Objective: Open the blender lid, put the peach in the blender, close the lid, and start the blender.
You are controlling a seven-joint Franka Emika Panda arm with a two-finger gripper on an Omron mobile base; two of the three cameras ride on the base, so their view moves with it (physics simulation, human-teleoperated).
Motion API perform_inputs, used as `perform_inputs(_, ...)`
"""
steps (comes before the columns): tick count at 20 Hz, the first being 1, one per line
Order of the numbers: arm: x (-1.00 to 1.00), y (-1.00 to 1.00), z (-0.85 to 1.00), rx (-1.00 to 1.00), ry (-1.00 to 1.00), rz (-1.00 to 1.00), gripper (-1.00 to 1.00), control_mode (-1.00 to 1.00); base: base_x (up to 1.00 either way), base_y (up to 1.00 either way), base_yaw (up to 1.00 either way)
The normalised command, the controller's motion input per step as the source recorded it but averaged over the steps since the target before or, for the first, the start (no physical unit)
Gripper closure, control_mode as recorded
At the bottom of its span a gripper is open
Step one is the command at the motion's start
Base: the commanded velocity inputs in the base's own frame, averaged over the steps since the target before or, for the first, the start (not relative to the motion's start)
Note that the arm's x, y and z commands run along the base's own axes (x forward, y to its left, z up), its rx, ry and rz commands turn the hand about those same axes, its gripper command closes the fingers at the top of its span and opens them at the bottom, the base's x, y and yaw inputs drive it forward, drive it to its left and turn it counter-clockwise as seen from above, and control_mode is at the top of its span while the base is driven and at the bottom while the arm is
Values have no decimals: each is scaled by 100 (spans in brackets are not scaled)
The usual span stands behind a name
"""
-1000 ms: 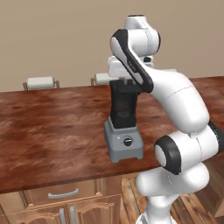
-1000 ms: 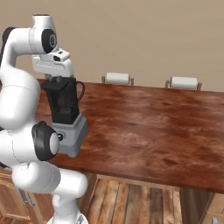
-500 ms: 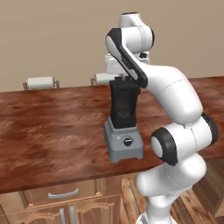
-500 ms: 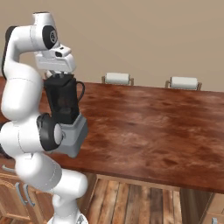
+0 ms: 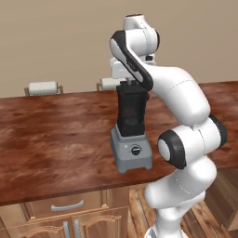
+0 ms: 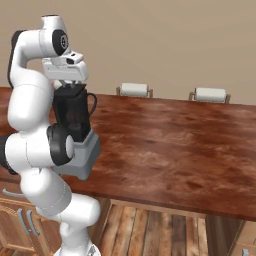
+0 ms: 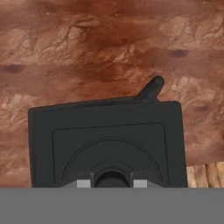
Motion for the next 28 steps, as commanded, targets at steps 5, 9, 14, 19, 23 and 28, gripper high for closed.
perform_inputs(5,0,0,-24,0,0,8,100,-100,0,0,0)
perform_inputs(9,0,0,-23,0,0,7,100,-100,0,0,0)
perform_inputs(14,0,0,-19,0,-2,7,100,-100,0,0,0)
perform_inputs(19,0,0,-16,0,-3,7,100,-100,0,0,0)
perform_inputs(23,-2,11,-5,0,0,4,100,-100,0,0,0)
perform_inputs(28,0,14,0,0,-1,5,100,-100,0,0,0)
